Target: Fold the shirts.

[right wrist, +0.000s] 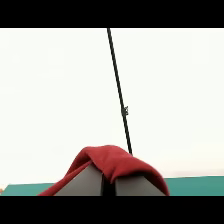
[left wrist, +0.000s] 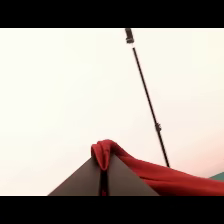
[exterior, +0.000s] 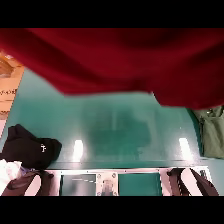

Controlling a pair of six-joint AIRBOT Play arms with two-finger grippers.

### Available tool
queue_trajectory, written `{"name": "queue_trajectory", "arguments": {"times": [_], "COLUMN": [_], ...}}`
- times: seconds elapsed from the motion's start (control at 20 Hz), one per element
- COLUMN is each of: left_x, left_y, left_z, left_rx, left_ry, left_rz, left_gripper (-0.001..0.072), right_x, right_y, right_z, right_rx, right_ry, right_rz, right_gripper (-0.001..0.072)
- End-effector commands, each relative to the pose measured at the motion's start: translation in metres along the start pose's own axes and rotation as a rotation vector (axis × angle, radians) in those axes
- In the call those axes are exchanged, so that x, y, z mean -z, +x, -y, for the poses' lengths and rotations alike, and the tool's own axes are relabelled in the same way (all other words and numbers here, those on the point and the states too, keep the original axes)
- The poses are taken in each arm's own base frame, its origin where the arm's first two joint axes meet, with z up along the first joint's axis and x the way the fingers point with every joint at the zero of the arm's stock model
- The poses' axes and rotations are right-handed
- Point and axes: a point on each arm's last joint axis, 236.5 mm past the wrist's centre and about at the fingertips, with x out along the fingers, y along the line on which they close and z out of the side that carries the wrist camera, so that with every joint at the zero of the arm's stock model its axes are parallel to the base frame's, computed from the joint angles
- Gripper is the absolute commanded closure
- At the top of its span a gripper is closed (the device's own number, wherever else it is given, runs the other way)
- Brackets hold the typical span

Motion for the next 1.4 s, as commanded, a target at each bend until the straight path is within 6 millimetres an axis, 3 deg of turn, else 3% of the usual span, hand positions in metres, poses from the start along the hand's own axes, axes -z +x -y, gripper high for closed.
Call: {"name": "queue_trajectory", "arguments": {"times": [0.0,0.15,0.25,0.35,0.45,0.6,0.7,0.75,0.85,1.0,1.1,1.2,1.35], "left_x": [0.044,0.139,0.221,0.307,0.397,0.524,0.594,0.619,0.658,0.679,0.677,0.676,0.675], "left_y": [0.029,0.08,0.117,0.143,0.158,0.163,0.163,0.165,0.172,0.191,0.193,0.183,0.154], "left_z": [-0.017,-0.016,-0.004,0.011,0.025,0.055,0.087,0.101,0.12,0.128,0.129,0.135,0.145], "left_rx": [-0.02,0.076,0.179,0.262,0.313,0.336,0.35,0.35,0.32,0.248,0.245,0.278,0.338], "left_ry": [-0.036,-0.178,-0.323,-0.472,-0.606,-0.762,-0.82,-0.834,-0.839,-0.828,-0.834,-0.855,-0.867], "left_rz": [-0.107,-0.329,-0.495,-0.649,-0.796,-0.994,-1.104,-1.138,-1.159,-1.118,-1.111,-1.151,-1.275], "left_gripper": [0.0684,0.0684,0.0683,0.0683,0.0684,0.0684,0.0683,0.0684,0.0684,0.0684,0.0684,0.0684,0.0684], "right_x": [0.011,0.069,0.131,0.207,0.292,0.415,0.483,0.507,0.551,0.575,0.57,0.553,0.544], "right_y": [0.012,0.052,0.087,0.123,0.155,0.192,0.206,0.211,0.222,0.244,0.257,0.259,0.232], "right_z": [0.02,0.062,0.092,0.121,0.146,0.186,0.212,0.224,0.244,0.261,0.272,0.28,0.283], "right_rx": [0.023,-0.01,-0.037,-0.033,-0.004,0.076,0.135,0.157,0.184,0.187,0.18,0.161,0.102], "right_ry": [0.053,0.165,0.266,0.35,0.427,0.517,0.594,0.619,0.657,0.677,0.668,0.663,0.656], "right_rz": [-0.024,-0.17,-0.288,-0.401,-0.513,-0.68,-0.773,-0.804,-0.861,-0.872,-0.851,-0.841,-0.942], "right_gripper": [0.0688,0.0688,0.0688,0.0688,0.0688,0.0688,0.0688,0.0688,0.0688,0.0688,0.0688,0.0688,0.0688]}}
